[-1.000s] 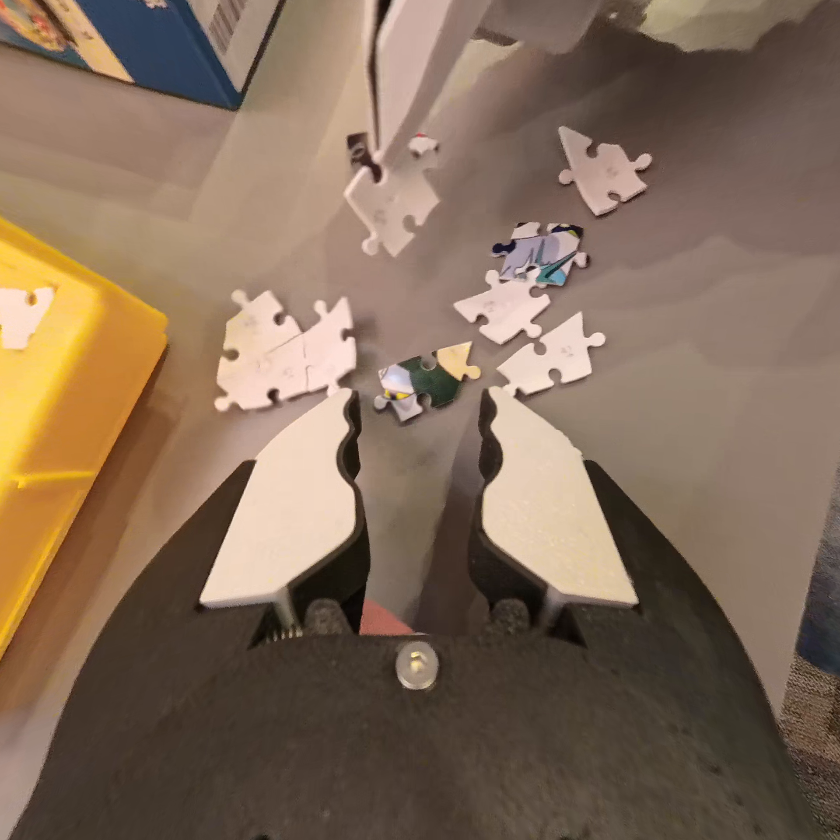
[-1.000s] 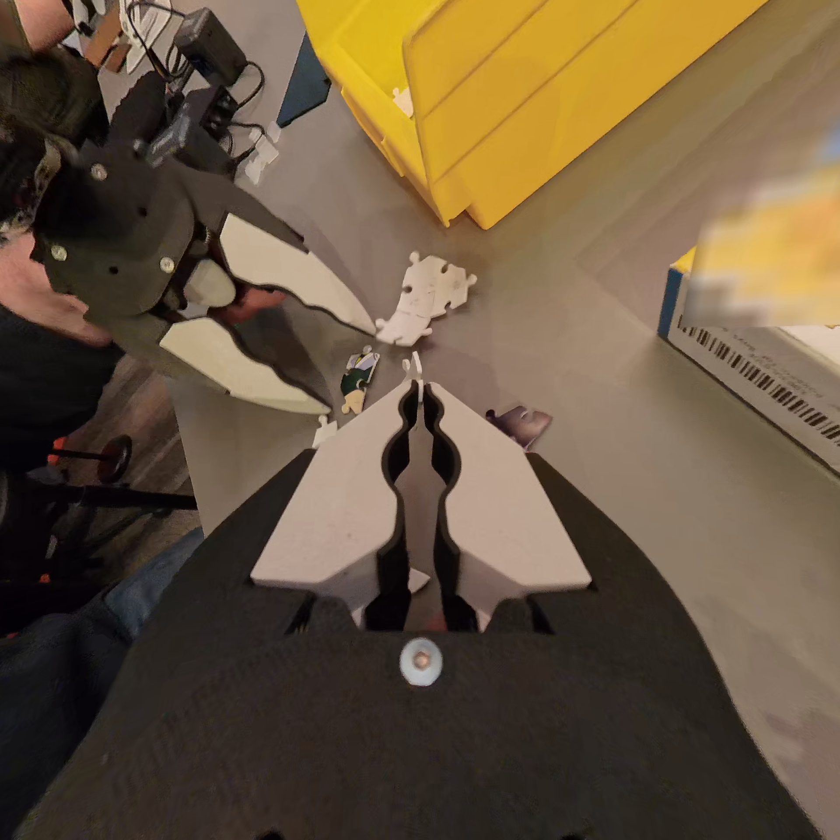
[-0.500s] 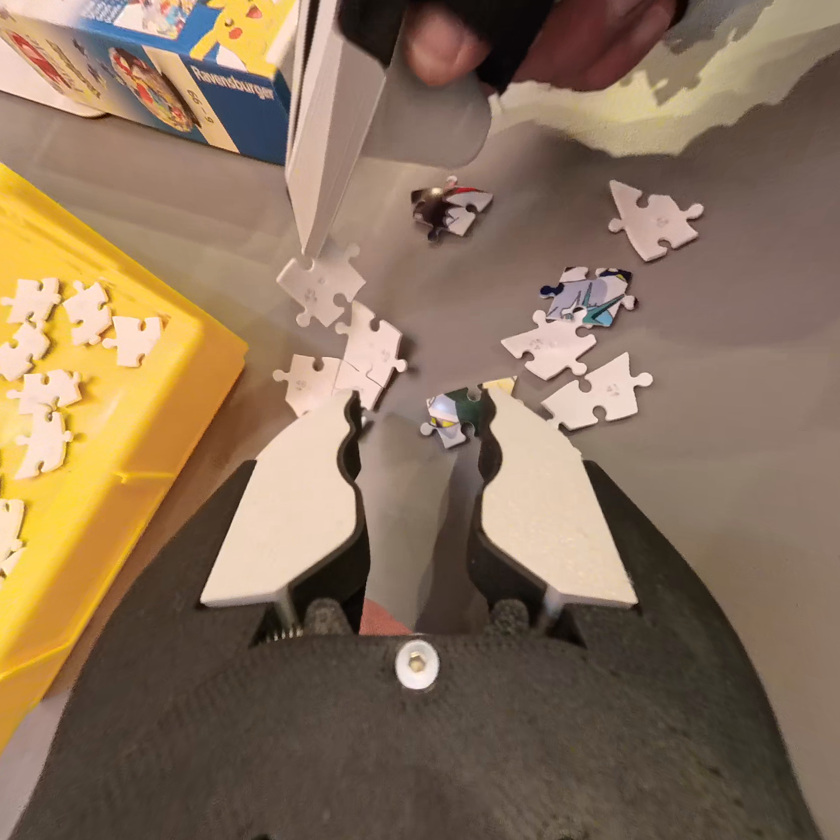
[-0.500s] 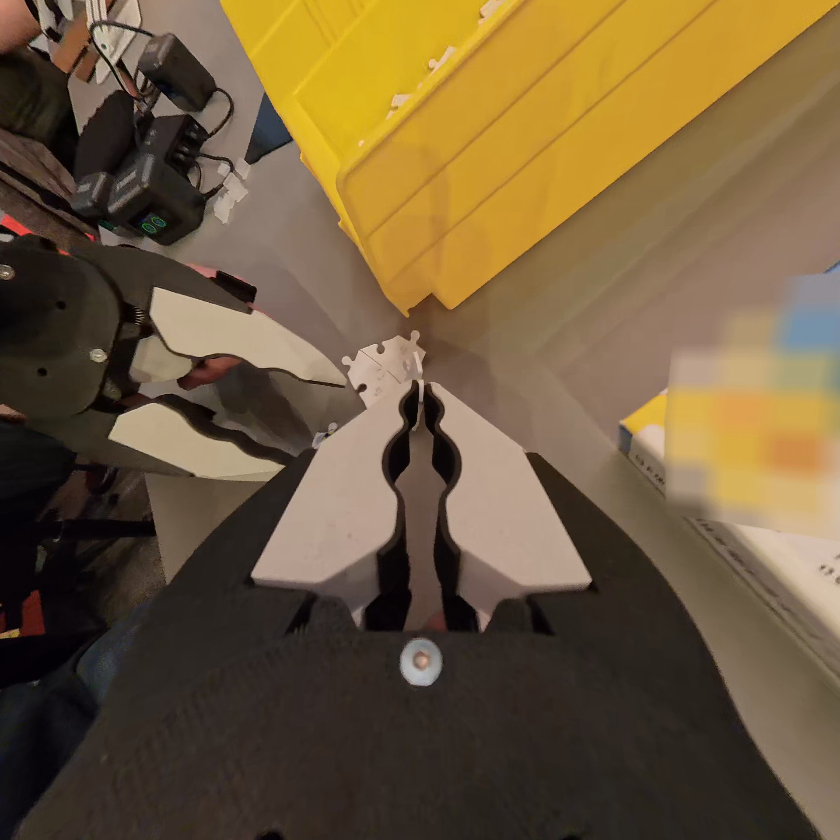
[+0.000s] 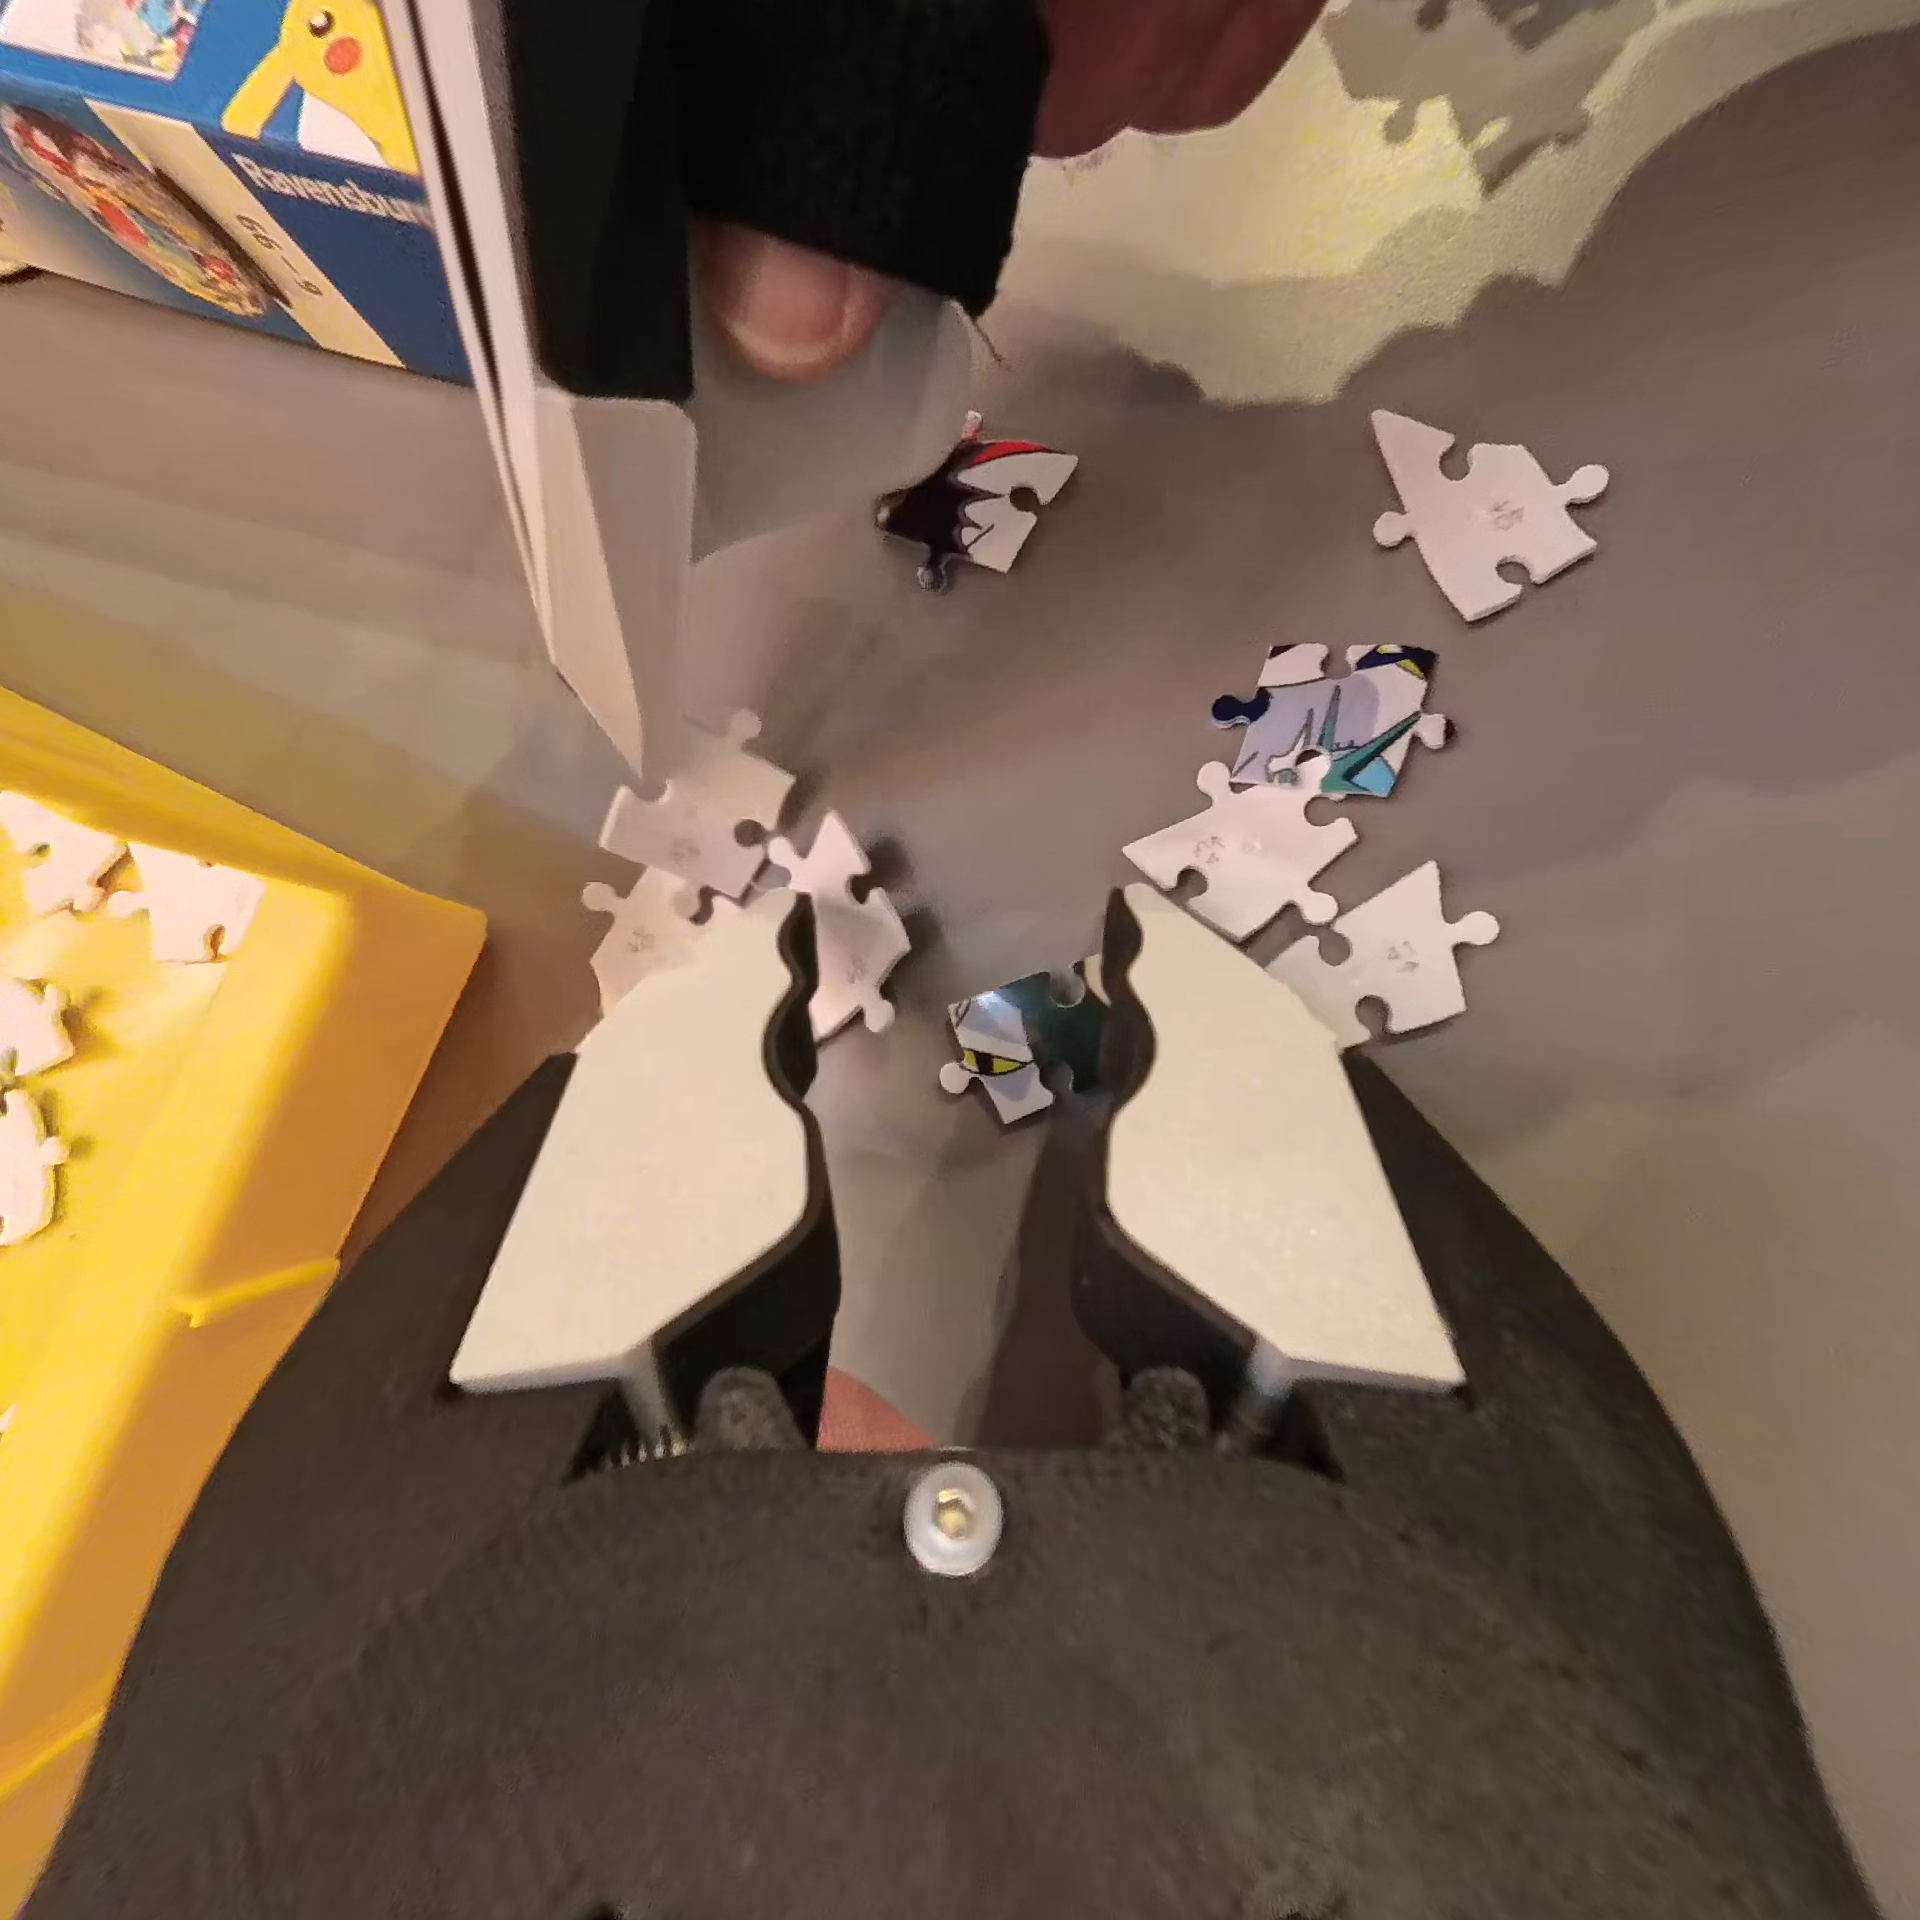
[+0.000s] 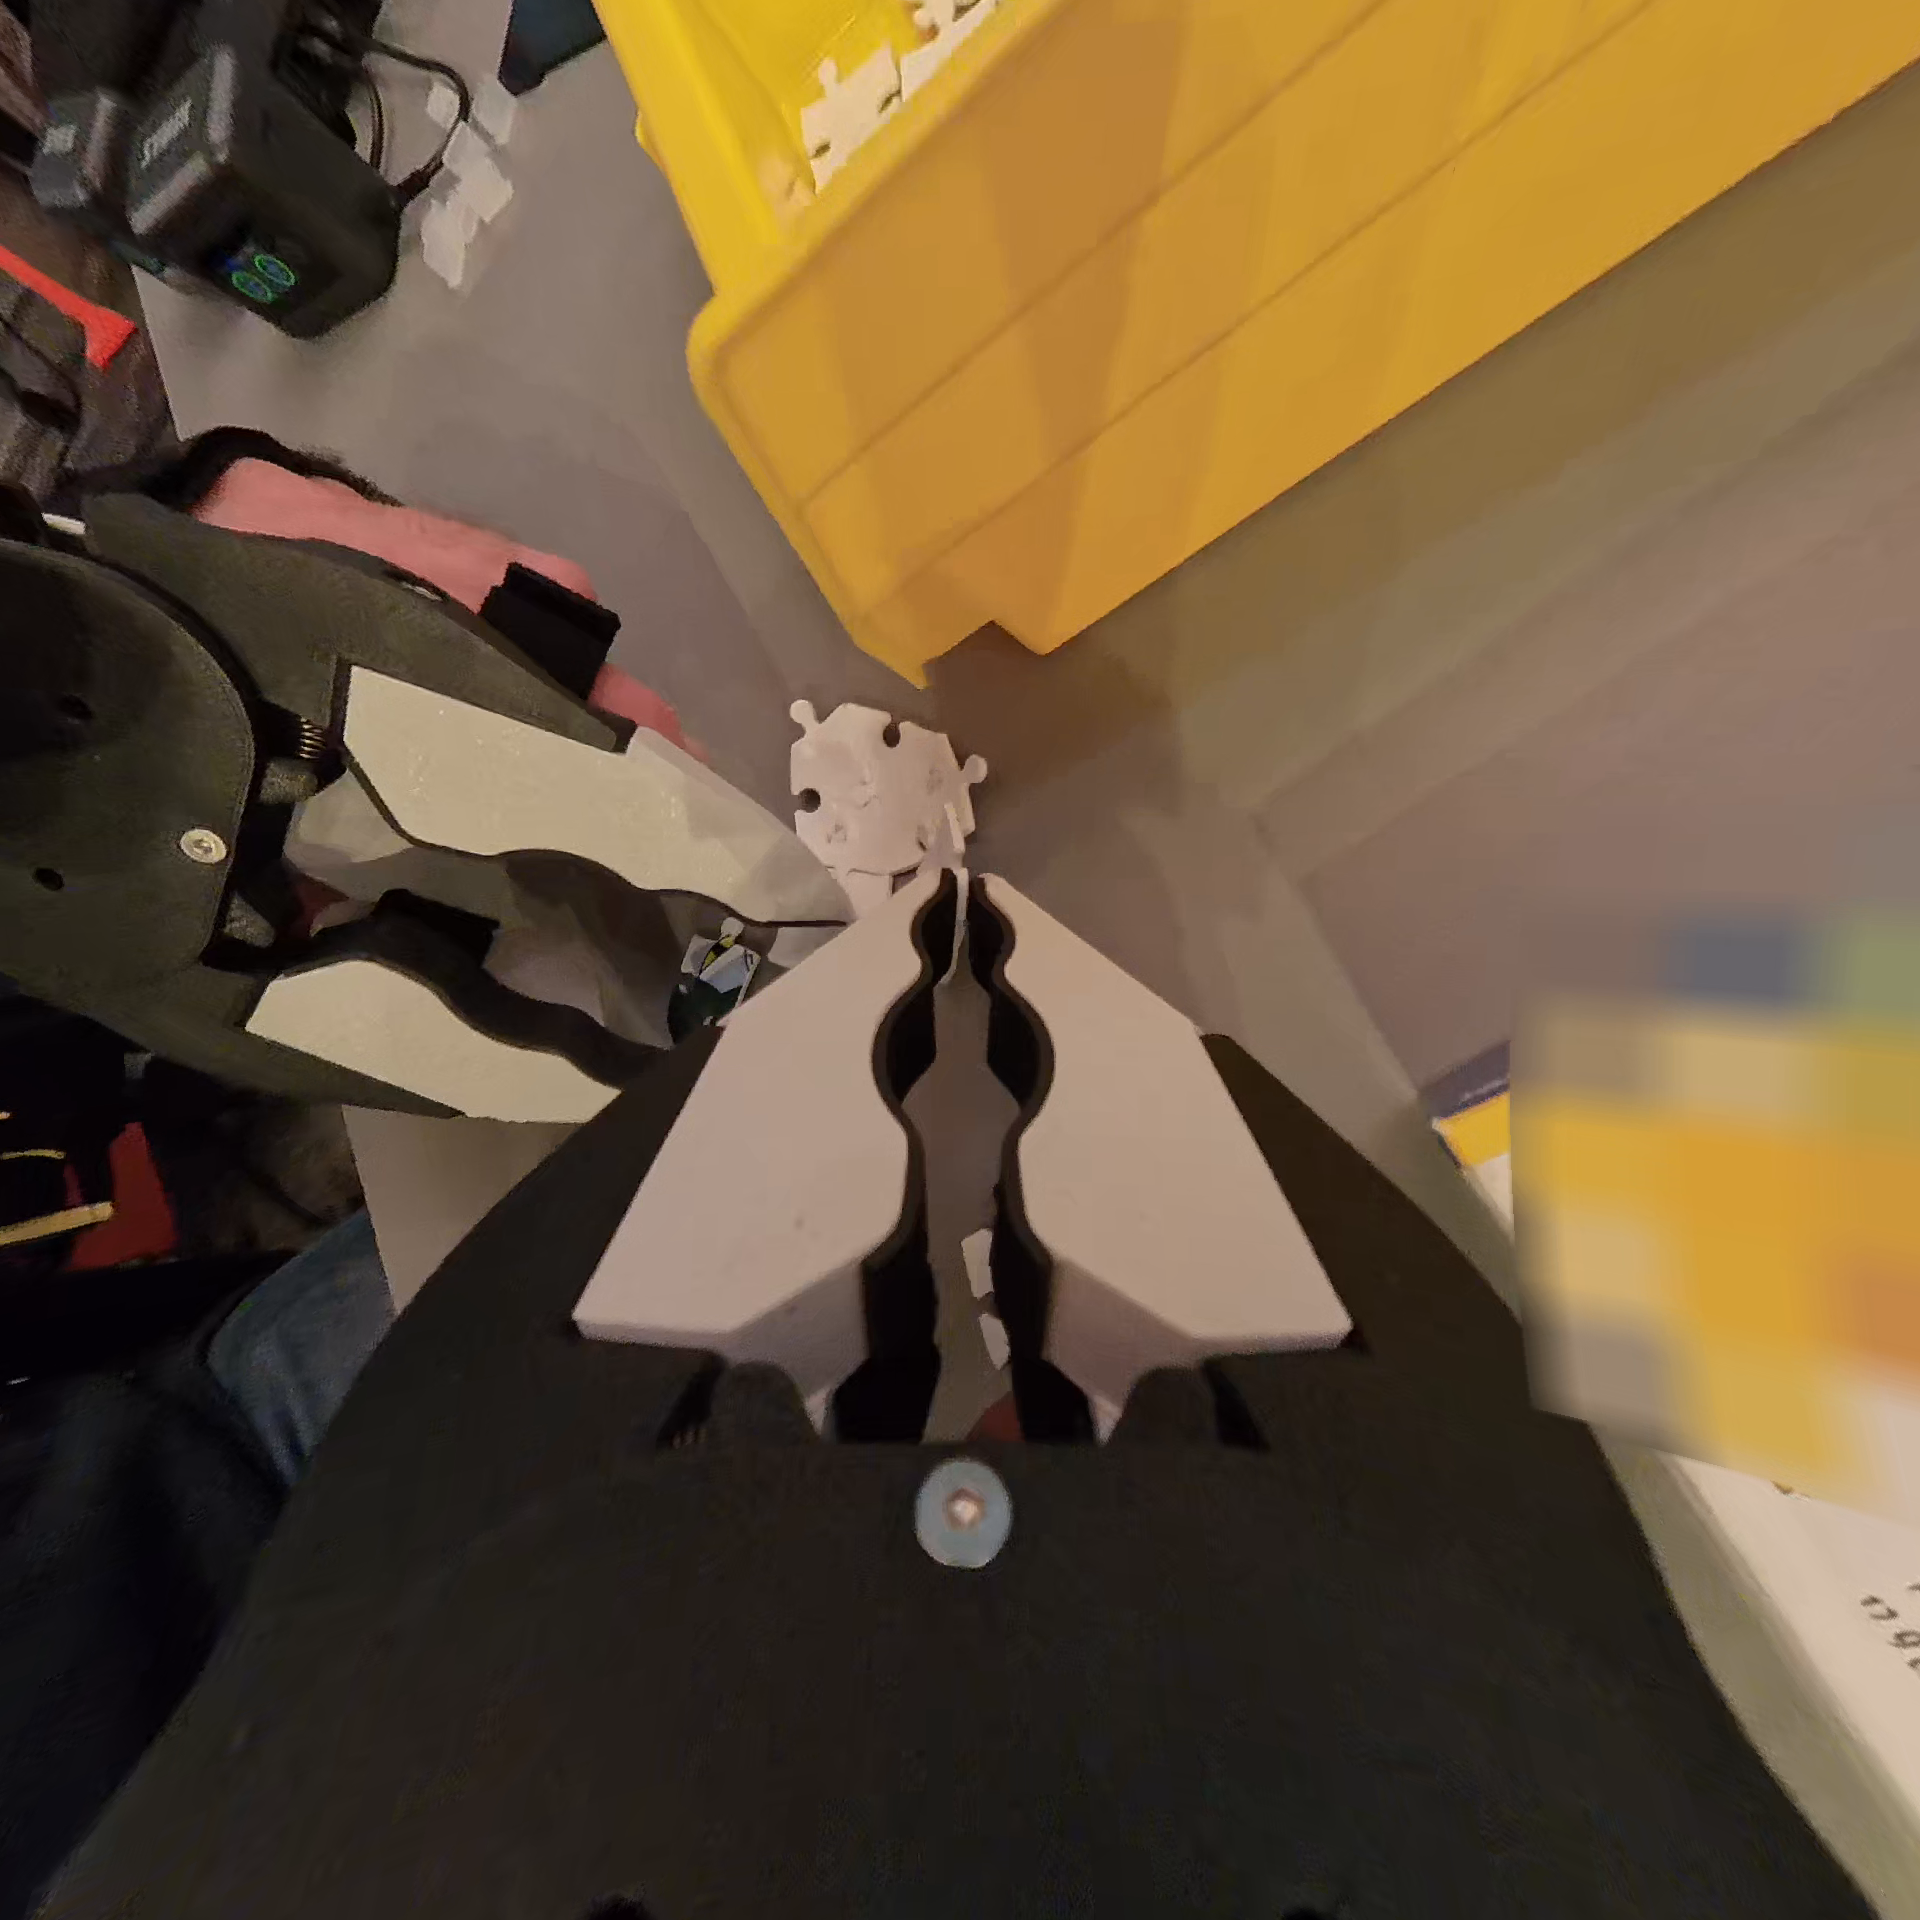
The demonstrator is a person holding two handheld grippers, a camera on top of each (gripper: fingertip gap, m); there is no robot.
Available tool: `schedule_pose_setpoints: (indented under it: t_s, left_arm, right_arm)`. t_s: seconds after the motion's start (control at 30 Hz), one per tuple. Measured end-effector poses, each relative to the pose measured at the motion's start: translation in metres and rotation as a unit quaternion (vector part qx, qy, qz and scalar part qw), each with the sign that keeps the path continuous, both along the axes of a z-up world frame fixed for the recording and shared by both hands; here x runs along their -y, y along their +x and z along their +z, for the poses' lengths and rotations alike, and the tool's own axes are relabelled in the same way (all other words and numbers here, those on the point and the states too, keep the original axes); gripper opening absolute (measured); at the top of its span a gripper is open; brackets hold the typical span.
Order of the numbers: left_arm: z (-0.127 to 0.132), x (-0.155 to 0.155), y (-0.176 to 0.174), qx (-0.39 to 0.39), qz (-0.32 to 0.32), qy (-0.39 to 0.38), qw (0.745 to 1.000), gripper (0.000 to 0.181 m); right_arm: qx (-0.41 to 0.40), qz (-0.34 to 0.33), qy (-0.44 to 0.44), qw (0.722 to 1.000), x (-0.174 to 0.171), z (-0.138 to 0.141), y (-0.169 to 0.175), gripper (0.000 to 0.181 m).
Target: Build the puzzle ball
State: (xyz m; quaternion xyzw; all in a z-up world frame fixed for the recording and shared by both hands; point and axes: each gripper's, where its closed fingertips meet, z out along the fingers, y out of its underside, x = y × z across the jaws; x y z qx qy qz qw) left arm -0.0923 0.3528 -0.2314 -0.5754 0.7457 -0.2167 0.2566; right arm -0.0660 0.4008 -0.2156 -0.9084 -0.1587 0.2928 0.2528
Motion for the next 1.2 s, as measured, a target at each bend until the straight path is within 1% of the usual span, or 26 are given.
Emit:
schedule_pose_setpoints:
  t_s: [0.2,0.37,0.47,0.6,0.73,0.87,0.93,1.0,1.13,1.2]
  left_arm:
    - [-0.001,0.002,0.001,-0.004,-0.002,-0.009,1.0,0.051]
    - [-0.002,0.003,0.001,-0.007,-0.001,-0.016,1.0,0.05]
    - [-0.002,0.004,0.001,-0.01,-0.001,-0.021,1.0,0.05]
    - [-0.002,0.004,0.001,-0.013,-0.003,-0.019,1.0,0.05]
    - [-0.002,0.003,0.0,-0.016,-0.003,-0.018,1.0,0.05]
    - [-0.002,0.0,-0.003,-0.021,-0.002,-0.01,1.0,0.051]
    - [0.004,-0.001,-0.004,-0.011,0.003,-0.008,1.0,0.052]
    - [0.019,-0.006,-0.001,0.02,0.017,-0.009,1.0,0.051]
    - [0.057,-0.011,0.013,0.105,0.041,-0.017,0.993,0.036]
    - [0.059,-0.005,0.017,0.099,0.028,-0.024,0.994,0.028]
  right_arm:
    - [-0.04,-0.03,0.003,0.999,0.007,0.009,0.0,0.001]
    - [-0.045,-0.044,-0.011,0.998,0.013,0.001,-0.002,0.001]
    - [-0.054,-0.059,-0.009,0.997,0.012,0.0,-0.002,0.0]
    - [-0.058,-0.063,-0.005,0.996,0.011,0.002,-0.001,0.0]
    - [-0.06,-0.056,0.009,0.997,0.011,0.01,0.0,0.001]
    - [-0.019,-0.012,0.016,1.0,0.018,0.016,0.003,0.001]
    - [0.011,0.023,0.026,0.999,0.022,0.021,0.004,0.0]
    - [0.013,0.065,0.042,0.997,0.027,0.034,-0.002,0.0]
    - [0.077,0.163,0.066,0.981,0.042,0.046,-0.008,0.0]
    - [0.1,0.194,0.077,0.973,0.045,0.052,-0.012,0.0]
